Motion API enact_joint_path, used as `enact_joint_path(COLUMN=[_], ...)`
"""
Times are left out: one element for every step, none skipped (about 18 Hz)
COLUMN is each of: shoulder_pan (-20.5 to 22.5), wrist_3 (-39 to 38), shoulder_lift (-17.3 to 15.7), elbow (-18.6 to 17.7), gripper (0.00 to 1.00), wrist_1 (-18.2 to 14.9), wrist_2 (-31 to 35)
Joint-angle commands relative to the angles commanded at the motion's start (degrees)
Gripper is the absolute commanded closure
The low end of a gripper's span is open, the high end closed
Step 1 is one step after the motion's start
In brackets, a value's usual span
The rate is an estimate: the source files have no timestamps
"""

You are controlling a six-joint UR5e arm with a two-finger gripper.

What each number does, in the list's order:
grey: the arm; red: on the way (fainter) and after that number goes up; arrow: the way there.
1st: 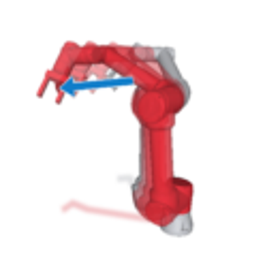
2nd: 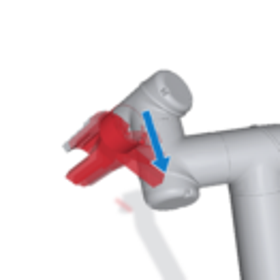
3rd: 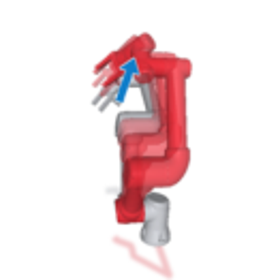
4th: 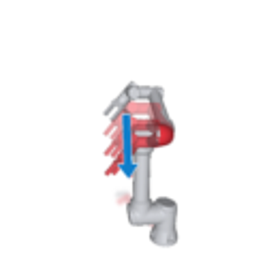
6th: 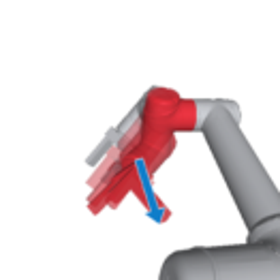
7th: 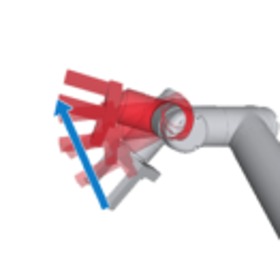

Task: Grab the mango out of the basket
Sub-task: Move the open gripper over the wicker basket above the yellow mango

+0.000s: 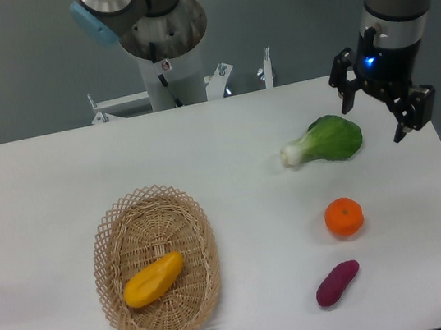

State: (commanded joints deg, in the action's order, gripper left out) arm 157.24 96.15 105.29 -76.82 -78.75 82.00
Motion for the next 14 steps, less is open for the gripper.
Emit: enact_joint_path(shoulder_pan=[-0.09,-0.09,-0.09,-0.17,-0.35,-0.35,-0.53,-0.7,-1.14,-1.32,-1.67,-2.28,-3.33,-4.38], wrist_3=[0.0,-0.09,-0.09,-0.09,-0.17,-0.52,-0.88,-1.05,-1.32,-1.84,-3.15,-5.34,-7.8,-10.35], shoulder_lift=[0.0,0.0,0.0,-0.09,-0.26,-0.7,-1.05,-1.32,-1.84,-2.63,-3.25,-3.43,-3.6,-3.78], elbow=[-0.09,-0.52,-0.53,-0.53,-0.79,-1.4,-1.76,-2.19,-2.55,-3.33,-4.12,-4.65,-4.92,-5.1], gripper=[0.0,0.0,0.0,0.0,0.0,0.0,0.0,0.0,0.0,0.0,0.0,0.0,0.0,0.0], wrist_1=[0.09,0.17,0.18,0.09,0.09,0.17,0.18,0.18,0.26,0.44,0.61,0.79,0.88,1.05], wrist_2=[0.0,-0.09,0.0,0.0,0.0,0.0,-0.09,-0.52,-0.79,-0.88,-0.97,-0.97,-0.88,-0.79])
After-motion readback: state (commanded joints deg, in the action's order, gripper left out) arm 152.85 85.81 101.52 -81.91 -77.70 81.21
